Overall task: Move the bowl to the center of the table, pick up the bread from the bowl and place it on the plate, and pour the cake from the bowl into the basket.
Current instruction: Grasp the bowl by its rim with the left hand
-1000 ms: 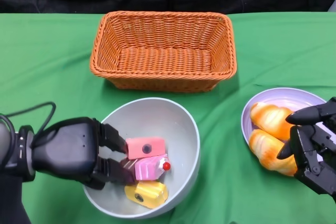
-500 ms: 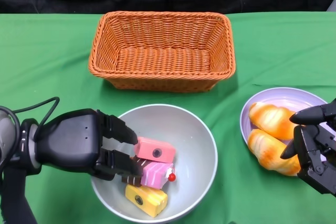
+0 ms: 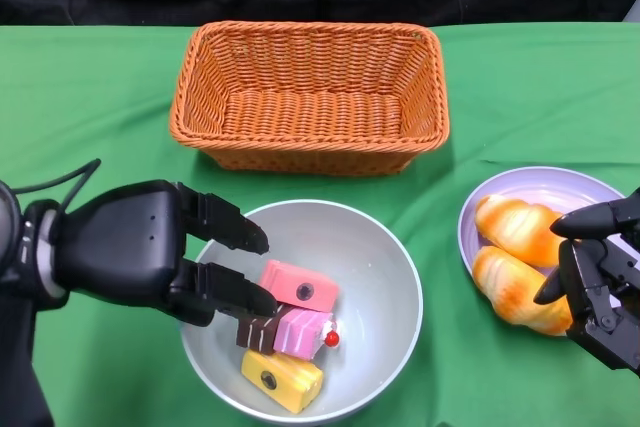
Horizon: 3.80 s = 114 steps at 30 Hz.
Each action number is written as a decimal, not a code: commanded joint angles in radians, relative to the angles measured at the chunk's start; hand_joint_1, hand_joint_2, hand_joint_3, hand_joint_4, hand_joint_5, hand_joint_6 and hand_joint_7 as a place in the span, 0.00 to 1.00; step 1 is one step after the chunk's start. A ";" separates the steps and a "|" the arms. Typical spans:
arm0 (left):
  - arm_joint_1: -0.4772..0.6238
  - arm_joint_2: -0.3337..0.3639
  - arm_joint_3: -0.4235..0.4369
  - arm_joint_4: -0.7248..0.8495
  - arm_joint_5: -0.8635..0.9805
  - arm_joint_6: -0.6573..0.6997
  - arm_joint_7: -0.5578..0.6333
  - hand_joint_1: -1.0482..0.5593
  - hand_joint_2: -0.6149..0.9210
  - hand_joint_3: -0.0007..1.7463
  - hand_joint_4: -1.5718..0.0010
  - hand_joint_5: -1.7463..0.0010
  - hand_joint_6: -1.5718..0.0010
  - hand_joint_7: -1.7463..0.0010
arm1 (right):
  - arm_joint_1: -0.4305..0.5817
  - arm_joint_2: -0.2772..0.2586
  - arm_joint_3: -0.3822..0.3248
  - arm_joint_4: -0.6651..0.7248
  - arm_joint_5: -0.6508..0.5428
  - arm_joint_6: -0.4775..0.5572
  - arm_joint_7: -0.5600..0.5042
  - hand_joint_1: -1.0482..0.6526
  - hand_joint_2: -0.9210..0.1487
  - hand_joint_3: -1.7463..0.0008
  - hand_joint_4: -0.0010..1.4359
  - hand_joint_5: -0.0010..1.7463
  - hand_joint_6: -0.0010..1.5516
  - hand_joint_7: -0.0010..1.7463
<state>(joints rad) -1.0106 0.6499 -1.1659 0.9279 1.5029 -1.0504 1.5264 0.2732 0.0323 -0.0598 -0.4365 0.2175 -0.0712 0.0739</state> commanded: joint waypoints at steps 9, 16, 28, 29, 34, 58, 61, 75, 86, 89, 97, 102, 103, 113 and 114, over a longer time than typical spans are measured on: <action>-0.132 0.169 0.023 -0.091 -0.006 -0.155 -0.038 0.21 0.98 0.01 0.43 0.99 0.48 1.00 | -0.015 -0.009 -0.016 0.019 0.013 -0.005 0.008 0.55 0.17 0.57 0.47 0.93 0.44 0.69; -0.137 0.207 0.012 -0.144 0.004 -0.254 -0.135 0.18 0.96 0.01 0.43 1.00 0.46 1.00 | -0.017 -0.005 -0.024 0.027 0.013 -0.006 0.014 0.54 0.18 0.57 0.47 0.93 0.44 0.68; -0.100 0.195 0.002 -0.135 0.025 -0.238 -0.173 0.21 0.94 0.00 0.42 1.00 0.47 1.00 | -0.012 -0.005 -0.021 0.021 0.002 0.006 0.004 0.54 0.17 0.58 0.47 0.93 0.44 0.69; -0.091 0.187 -0.004 -0.130 0.033 -0.226 -0.161 0.21 0.93 0.00 0.42 1.00 0.46 1.00 | -0.012 -0.004 -0.021 0.020 0.001 0.005 0.004 0.54 0.17 0.58 0.47 0.93 0.44 0.69; -0.062 0.145 -0.029 -0.103 0.050 -0.175 -0.124 0.26 0.91 0.00 0.40 0.99 0.45 1.00 | -0.012 -0.003 -0.021 0.020 0.003 0.006 0.003 0.54 0.16 0.57 0.47 0.93 0.44 0.68; -0.017 -0.057 -0.162 0.133 0.062 0.003 0.005 0.36 0.95 0.00 0.41 1.00 0.44 0.99 | -0.003 0.006 -0.025 -0.004 0.013 0.020 -0.017 0.54 0.19 0.54 0.48 0.93 0.43 0.70; -0.020 -0.058 -0.164 0.148 0.053 0.004 -0.010 0.36 0.94 0.00 0.41 1.00 0.45 1.00 | -0.003 0.005 -0.026 -0.004 0.017 0.019 -0.016 0.54 0.20 0.54 0.48 0.93 0.43 0.71; 0.025 -0.111 -0.151 0.174 0.025 0.078 0.035 0.42 0.96 0.00 0.42 1.00 0.46 1.00 | -0.002 0.003 -0.026 -0.003 0.022 0.015 -0.015 0.54 0.22 0.51 0.48 0.94 0.42 0.72; 0.033 -0.165 -0.147 0.217 -0.005 0.076 -0.012 0.45 0.95 0.00 0.40 0.99 0.44 0.99 | 0.001 0.009 -0.021 -0.013 0.013 0.021 -0.029 0.54 0.22 0.51 0.47 0.93 0.42 0.71; 0.036 -0.174 -0.147 0.229 -0.010 0.081 -0.006 0.45 0.95 0.00 0.39 0.99 0.40 0.98 | 0.003 0.008 -0.018 -0.016 0.008 0.023 -0.033 0.54 0.22 0.50 0.47 0.94 0.42 0.71; 0.047 -0.185 -0.149 0.224 -0.019 0.082 0.088 0.40 0.91 0.00 0.30 0.61 0.17 0.96 | 0.001 0.010 -0.019 0.000 0.021 0.003 -0.020 0.56 0.22 0.50 0.47 0.94 0.43 0.71; 0.050 -0.163 -0.092 0.215 -0.102 -0.073 0.047 0.49 0.98 0.02 0.50 0.03 0.41 0.37 | 0.003 0.015 -0.021 0.003 0.011 0.001 -0.028 0.54 0.23 0.51 0.48 0.92 0.43 0.70; 0.050 -0.157 -0.080 0.211 -0.118 -0.112 0.027 0.51 0.99 0.03 0.50 0.02 0.44 0.30 | 0.003 0.016 -0.021 0.004 0.010 0.000 -0.028 0.54 0.22 0.51 0.48 0.92 0.43 0.69; 0.064 -0.084 0.097 0.159 -0.312 -0.419 -0.290 0.56 1.00 0.09 0.49 0.00 0.57 0.07 | 0.001 0.018 -0.023 0.013 0.006 -0.006 -0.022 0.54 0.19 0.54 0.48 0.92 0.43 0.69; 0.070 -0.081 0.119 0.157 -0.333 -0.433 -0.328 0.56 1.00 0.09 0.49 0.00 0.57 0.07 | 0.000 0.018 -0.023 0.013 0.007 -0.006 -0.022 0.54 0.19 0.55 0.48 0.92 0.43 0.69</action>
<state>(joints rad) -0.9521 0.5452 -1.0802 1.0928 1.2060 -1.4528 1.2362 0.2743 0.0521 -0.0751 -0.4243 0.2202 -0.0619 0.0523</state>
